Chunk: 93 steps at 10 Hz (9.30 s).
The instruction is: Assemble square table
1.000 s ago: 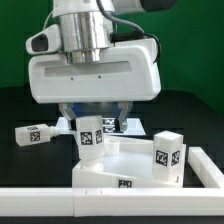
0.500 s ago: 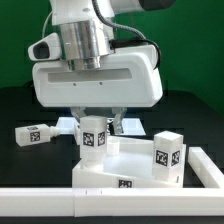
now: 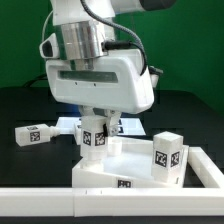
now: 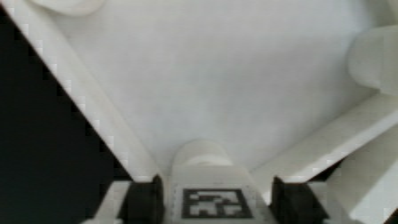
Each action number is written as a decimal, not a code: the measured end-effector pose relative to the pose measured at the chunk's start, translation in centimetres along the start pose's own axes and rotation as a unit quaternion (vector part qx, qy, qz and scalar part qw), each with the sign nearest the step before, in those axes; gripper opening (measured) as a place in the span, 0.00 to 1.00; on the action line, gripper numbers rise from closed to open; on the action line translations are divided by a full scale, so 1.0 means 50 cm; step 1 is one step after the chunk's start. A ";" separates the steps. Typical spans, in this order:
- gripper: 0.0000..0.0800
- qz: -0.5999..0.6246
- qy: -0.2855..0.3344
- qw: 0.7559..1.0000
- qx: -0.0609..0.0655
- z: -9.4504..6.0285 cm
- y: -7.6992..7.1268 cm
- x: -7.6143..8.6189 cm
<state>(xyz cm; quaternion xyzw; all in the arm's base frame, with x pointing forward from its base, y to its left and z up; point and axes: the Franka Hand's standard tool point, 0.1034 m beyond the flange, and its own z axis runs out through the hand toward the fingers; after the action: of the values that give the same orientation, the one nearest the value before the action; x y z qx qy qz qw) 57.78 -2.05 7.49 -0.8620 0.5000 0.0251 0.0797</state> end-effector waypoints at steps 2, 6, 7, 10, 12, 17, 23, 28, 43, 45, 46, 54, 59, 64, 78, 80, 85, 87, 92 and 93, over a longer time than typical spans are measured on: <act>0.36 0.104 -0.007 0.995 -0.001 0.002 -0.026 0.006; 0.36 0.211 -0.008 0.977 0.005 0.003 -0.045 0.008; 0.36 0.203 -0.008 0.979 0.005 0.004 -0.044 0.008; 0.75 0.106 -0.005 0.994 0.005 0.001 -0.042 0.012; 0.80 -0.040 0.001 0.999 0.006 -0.006 -0.042 0.018; 0.81 -0.351 0.015 0.936 -0.025 -0.012 -0.036 0.033; 0.36 -0.327 0.016 0.944 -0.030 -0.007 -0.032 0.032; 0.36 -0.019 0.040 0.999 0.000 -0.003 -0.045 0.030; 0.81 -0.427 0.053 0.902 -0.019 0.004 -0.075 0.010; 0.66 -0.388 0.054 0.920 -0.016 0.004 -0.074 0.011; 0.49 -0.379 0.054 0.924 -0.016 0.005 -0.074 0.011; 0.36 0.114 0.046 0.992 0.025 0.012 -0.094 0.001; 0.45 0.087 0.044 0.995 0.029 0.013 -0.098 -0.004; 0.81 -0.217 0.054 0.975 0.011 0.013 -0.099 -0.002; 0.36 0.247 0.035 0.967 0.043 0.026 -0.129 -0.048; 0.36 0.266 0.032 0.962 0.054 0.026 -0.132 -0.045; 0.79 0.020 0.050 0.998 0.038 0.020 -0.128 -0.029; 0.80 -0.049 0.053 0.997 0.033 0.020 -0.128 -0.029; 0.71 -0.350 0.063 0.935 -0.003 0.022 -0.142 -0.051; 0.52 -0.332 0.063 0.941 -0.001 0.023 -0.142 -0.052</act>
Offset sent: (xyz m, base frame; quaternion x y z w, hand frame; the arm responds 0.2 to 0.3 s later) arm 0.0300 0.0145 0.0038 0.0074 -0.0318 0.2014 0.9790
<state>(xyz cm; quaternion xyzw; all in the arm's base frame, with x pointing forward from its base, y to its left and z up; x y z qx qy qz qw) 62.68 3.82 7.49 -0.9790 0.1894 -0.0564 0.0506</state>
